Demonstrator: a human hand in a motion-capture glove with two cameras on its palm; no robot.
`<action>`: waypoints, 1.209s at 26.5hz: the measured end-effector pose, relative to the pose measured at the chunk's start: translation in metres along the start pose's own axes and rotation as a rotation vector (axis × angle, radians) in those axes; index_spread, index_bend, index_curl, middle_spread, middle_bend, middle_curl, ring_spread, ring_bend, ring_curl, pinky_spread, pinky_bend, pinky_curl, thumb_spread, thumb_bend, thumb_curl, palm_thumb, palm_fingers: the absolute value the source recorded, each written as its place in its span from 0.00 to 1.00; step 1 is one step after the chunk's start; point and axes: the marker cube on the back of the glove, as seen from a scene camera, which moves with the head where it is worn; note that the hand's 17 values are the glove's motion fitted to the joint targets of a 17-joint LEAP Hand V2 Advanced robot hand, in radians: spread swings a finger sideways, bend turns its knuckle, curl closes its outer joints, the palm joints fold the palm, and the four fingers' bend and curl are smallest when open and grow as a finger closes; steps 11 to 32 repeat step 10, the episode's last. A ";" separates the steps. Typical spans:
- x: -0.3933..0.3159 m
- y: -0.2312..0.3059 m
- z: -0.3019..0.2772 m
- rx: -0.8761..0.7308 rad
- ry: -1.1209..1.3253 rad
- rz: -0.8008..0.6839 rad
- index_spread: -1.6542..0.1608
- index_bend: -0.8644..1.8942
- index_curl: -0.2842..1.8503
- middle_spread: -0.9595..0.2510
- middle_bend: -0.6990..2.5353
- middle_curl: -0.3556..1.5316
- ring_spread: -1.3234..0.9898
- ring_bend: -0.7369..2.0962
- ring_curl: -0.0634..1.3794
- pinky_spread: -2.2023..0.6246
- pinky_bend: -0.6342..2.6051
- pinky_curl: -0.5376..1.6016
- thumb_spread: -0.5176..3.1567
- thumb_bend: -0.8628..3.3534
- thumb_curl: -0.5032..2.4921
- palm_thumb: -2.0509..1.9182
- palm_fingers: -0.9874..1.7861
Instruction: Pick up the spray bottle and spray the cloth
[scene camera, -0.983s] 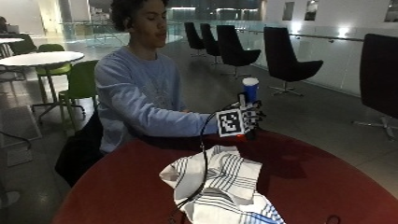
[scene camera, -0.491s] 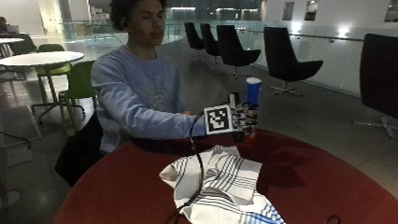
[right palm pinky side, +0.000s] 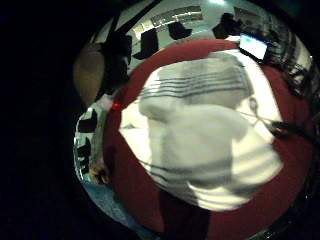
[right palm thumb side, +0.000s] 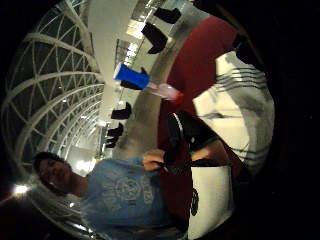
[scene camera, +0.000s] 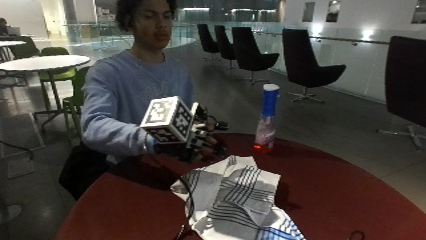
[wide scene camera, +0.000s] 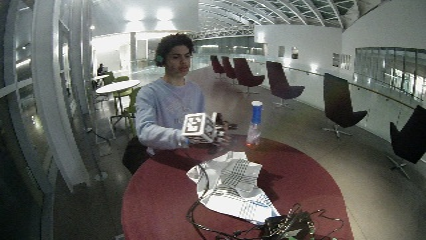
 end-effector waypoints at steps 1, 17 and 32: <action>0.014 0.009 -0.012 0.015 0.050 0.024 0.70 0.32 0.18 0.74 0.36 0.44 0.56 0.47 0.32 0.82 0.33 0.43 0.41 0.20 0.32 0.71 0.59; 0.114 0.063 -0.095 0.060 0.333 0.225 0.69 0.33 0.17 0.75 0.37 0.43 0.56 0.47 0.31 0.83 0.33 0.43 0.42 0.20 0.31 0.70 0.58; 0.114 0.063 -0.095 0.060 0.333 0.225 0.69 0.33 0.17 0.75 0.37 0.43 0.56 0.47 0.31 0.83 0.33 0.43 0.42 0.20 0.31 0.70 0.58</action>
